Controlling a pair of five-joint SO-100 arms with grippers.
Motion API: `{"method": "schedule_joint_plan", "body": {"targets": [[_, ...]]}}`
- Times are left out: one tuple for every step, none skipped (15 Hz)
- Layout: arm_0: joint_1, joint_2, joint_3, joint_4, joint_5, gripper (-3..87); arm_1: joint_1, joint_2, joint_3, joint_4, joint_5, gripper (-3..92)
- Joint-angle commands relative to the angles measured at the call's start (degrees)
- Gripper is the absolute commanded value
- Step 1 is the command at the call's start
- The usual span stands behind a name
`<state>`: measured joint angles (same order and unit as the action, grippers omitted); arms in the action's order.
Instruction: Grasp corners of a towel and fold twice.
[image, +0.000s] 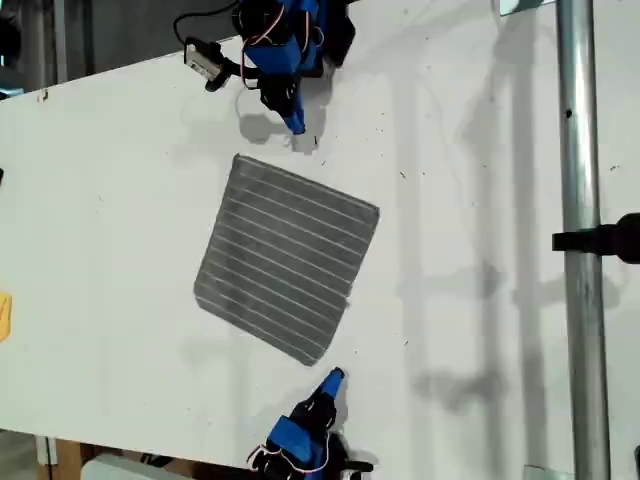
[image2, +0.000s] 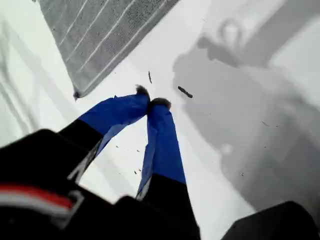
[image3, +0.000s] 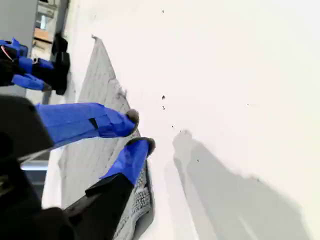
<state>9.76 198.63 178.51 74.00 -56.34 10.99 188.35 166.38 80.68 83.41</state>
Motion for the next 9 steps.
{"method": "schedule_joint_plan", "body": {"targets": [[-12.1, 0.3, 0.3, 0.2, -42.2, -1.6, -4.7, 0.4, -3.9, -2.8, 0.7, -0.3], [-12.1, 0.3, 0.3, 0.2, -42.2, -1.6, -4.8, 0.4, -3.8, -2.8, 0.7, -0.3], [-12.0, 0.3, 0.3, 0.2, -42.2, -1.6, -4.8, 0.4, -3.8, -2.8, 0.7, -0.3], [-12.0, 0.3, 0.3, 0.2, -42.2, -1.6, -4.9, 0.4, -3.7, -2.8, 0.7, -0.3], [-12.0, 0.3, 0.3, 0.2, -42.3, -1.6, -5.0, 0.4, -3.6, -2.8, 0.7, -0.3], [-11.9, 0.3, 0.3, 0.2, -42.4, -1.6, -5.1, 0.4, -3.6, -2.7, 0.7, -0.3], [-11.9, 0.3, 0.3, 0.2, -42.5, -1.6, -5.1, 0.4, -3.5, -2.7, 0.7, -0.3], [-11.9, 0.3, 0.3, 0.2, -43.2, -1.6, -4.9, 0.4, -3.7, -2.7, 0.7, -0.3], [-11.9, 0.3, 0.3, 0.2, -45.1, -1.5, -4.7, 0.4, -4.1, -2.7, 1.1, -0.3]]}}
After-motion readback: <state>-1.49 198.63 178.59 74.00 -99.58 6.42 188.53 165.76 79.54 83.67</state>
